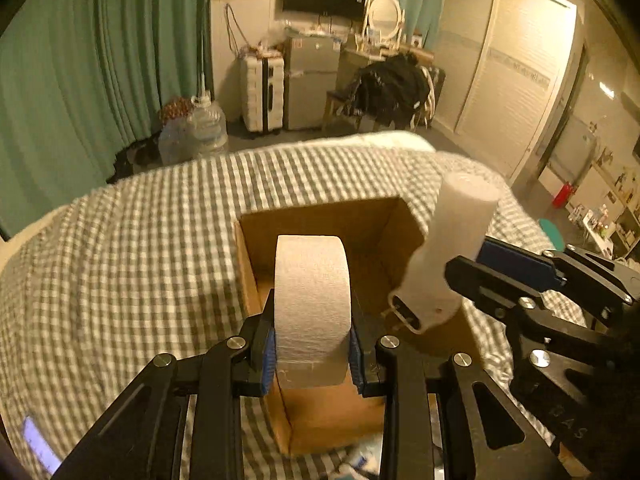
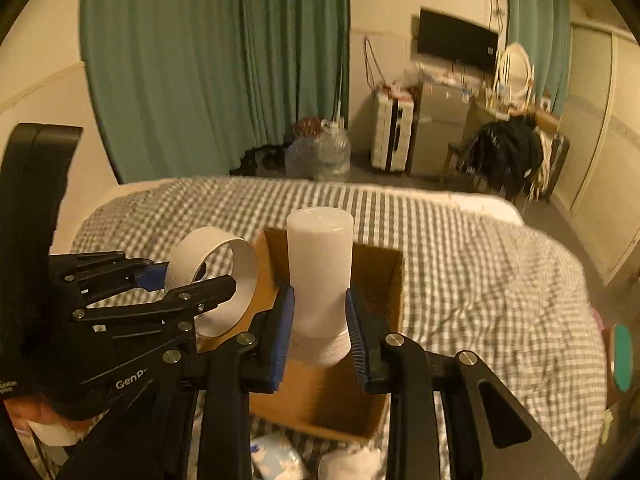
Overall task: Organize objects
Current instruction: 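Carry the tape roll and white cylinder with both tools over the cardboard box, then open both tools to drop the tape roll and cylinder into the box, then move both tools back toward the remaining items beside the box, then grasp the BOP toothpaste tube with the left tool while the right tool grasps a white sock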
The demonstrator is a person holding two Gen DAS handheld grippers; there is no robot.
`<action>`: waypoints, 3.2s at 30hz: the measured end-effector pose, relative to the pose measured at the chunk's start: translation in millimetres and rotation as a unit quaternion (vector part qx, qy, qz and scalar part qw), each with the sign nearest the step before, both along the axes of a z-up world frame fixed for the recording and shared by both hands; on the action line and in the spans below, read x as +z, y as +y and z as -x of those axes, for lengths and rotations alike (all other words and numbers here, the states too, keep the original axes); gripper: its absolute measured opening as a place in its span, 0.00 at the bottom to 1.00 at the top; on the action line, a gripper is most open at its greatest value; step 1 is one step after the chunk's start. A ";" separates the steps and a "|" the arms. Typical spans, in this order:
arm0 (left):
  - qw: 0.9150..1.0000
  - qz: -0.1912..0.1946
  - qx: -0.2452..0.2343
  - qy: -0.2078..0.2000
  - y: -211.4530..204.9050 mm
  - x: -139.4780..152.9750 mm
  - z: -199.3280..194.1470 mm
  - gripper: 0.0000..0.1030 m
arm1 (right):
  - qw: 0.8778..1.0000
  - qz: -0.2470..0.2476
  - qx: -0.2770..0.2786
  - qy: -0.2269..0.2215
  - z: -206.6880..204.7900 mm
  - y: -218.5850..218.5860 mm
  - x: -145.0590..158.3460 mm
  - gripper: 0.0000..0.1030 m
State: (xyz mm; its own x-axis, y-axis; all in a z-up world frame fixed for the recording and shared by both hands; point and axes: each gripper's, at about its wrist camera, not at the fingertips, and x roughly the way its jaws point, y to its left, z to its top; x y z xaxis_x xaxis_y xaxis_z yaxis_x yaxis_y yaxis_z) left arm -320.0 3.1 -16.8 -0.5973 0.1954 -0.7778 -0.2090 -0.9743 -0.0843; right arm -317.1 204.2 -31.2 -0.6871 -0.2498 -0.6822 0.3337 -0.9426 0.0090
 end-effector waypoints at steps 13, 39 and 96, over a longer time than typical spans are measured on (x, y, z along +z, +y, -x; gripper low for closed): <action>0.999 0.025 -0.016 -0.035 26.8 -68.1 29.6 0.28 | 0.998 0.005 -0.007 -0.063 70.5 26.9 -89.8 0.09; 0.991 0.035 0.018 0.127 7.5 128.7 -122.9 0.96 | 0.995 0.025 -0.055 0.084 -116.8 64.0 93.4 0.70; 0.985 0.047 0.076 -0.148 -20.6 -164.0 -171.2 0.88 | 0.977 -0.007 -0.119 -0.178 -126.1 89.2 -195.7 0.86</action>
